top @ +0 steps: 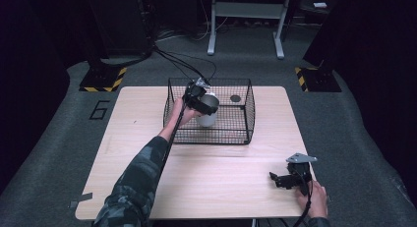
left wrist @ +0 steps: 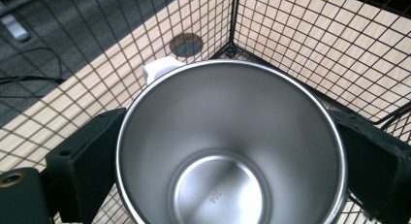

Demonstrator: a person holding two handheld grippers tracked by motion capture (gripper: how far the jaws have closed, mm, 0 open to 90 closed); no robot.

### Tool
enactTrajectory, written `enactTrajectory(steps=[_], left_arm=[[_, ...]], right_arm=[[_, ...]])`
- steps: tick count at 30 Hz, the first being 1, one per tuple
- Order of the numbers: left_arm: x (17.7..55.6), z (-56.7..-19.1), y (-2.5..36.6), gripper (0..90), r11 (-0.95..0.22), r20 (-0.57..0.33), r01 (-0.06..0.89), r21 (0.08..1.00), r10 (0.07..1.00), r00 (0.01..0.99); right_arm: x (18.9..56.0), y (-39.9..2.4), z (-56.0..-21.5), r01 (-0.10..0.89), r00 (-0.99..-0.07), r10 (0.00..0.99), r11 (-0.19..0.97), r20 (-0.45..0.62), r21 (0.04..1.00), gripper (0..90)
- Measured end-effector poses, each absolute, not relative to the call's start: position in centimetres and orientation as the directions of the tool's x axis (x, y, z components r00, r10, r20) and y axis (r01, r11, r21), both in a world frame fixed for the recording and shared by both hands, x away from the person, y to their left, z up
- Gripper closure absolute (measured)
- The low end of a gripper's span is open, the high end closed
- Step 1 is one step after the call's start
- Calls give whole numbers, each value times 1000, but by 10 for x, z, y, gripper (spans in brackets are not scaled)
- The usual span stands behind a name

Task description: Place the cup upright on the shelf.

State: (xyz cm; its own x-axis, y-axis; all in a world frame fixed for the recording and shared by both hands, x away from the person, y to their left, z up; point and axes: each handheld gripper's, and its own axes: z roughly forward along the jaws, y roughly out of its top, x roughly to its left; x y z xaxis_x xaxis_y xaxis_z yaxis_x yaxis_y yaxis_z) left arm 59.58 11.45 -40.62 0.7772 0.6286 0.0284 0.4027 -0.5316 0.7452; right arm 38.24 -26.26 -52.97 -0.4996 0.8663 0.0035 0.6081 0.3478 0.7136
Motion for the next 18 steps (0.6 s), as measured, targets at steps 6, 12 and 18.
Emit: enactTrajectory(steps=[6,12,18], left_arm=[[598,-413,107,62,-545,14,413,730,615,788],[600,-416,105,62,-551,3,423,719,612,791],[600,-419,101,62,-558,-5,431,709,607,794]], right_arm=[[382,-262,-530,612,-495,869,342,9,714,0],[382,-262,-530,611,-495,869,342,8,714,0],[382,-262,-530,609,-495,869,341,7,716,0]])
